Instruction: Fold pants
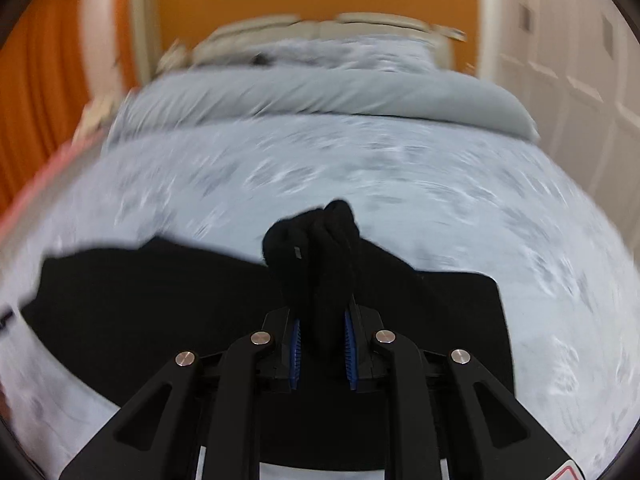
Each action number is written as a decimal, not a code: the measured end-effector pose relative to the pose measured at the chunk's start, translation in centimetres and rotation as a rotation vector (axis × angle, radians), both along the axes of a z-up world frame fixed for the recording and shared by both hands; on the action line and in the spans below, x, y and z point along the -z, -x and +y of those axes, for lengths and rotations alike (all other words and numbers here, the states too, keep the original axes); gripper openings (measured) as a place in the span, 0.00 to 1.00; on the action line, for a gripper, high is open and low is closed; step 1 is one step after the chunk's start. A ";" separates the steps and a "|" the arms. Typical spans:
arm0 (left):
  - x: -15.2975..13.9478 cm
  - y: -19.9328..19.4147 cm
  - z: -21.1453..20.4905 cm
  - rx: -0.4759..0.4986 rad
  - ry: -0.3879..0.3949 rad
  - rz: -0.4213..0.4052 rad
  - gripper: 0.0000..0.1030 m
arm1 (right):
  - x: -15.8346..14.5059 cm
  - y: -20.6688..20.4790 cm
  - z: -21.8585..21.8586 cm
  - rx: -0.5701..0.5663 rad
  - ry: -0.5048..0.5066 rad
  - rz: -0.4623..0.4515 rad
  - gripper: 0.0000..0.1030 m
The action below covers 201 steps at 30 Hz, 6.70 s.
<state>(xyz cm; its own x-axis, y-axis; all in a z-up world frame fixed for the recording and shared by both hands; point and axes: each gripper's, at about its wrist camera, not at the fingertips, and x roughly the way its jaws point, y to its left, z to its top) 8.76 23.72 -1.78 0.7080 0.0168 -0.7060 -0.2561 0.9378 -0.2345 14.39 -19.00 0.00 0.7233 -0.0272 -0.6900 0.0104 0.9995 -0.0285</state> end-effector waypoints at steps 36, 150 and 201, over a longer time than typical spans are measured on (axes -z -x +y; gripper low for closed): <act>5.6 -0.3 11.5 -0.253 0.412 0.088 0.93 | 3.1 1.5 6.2 -0.065 -0.084 0.097 0.49; 2.2 -2.7 -13.1 0.279 0.254 0.027 0.95 | 5.3 0.8 -8.4 0.191 -0.351 0.146 0.30; 6.5 -8.3 -18.1 0.338 0.407 0.162 0.95 | 8.3 2.9 -12.0 0.305 -0.591 0.236 0.71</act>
